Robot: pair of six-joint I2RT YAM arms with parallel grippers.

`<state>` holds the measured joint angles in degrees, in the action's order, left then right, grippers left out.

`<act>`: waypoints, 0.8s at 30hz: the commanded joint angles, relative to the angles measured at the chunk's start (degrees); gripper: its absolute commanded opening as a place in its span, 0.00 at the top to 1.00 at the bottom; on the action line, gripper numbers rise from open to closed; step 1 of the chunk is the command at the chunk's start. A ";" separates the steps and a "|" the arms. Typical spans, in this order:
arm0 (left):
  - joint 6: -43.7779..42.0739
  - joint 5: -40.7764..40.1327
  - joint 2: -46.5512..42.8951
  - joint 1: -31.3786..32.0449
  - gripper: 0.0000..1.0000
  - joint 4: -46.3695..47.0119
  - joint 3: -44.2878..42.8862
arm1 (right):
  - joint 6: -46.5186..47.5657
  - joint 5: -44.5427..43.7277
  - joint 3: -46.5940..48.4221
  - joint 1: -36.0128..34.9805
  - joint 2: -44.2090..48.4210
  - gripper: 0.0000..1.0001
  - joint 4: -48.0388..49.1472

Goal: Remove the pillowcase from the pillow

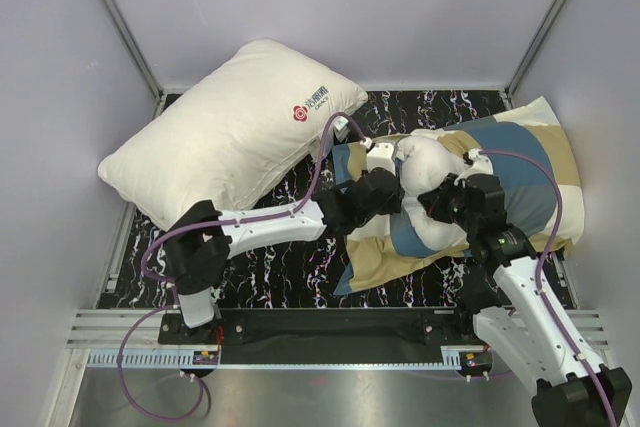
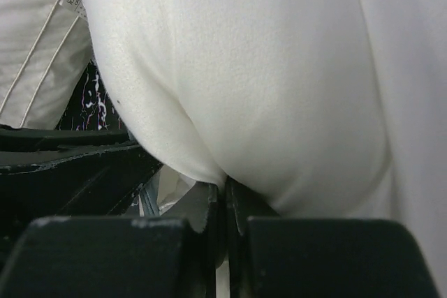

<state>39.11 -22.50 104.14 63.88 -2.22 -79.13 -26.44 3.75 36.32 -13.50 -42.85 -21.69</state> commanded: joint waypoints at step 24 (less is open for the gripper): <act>7.11 0.53 -6.41 -4.11 1.00 12.85 32.63 | 2.70 -20.26 23.26 2.07 -5.05 1.00 -7.40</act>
<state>48.45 -19.00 94.91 62.04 23.40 -51.94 -26.68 0.64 50.63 -14.52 -50.35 -36.77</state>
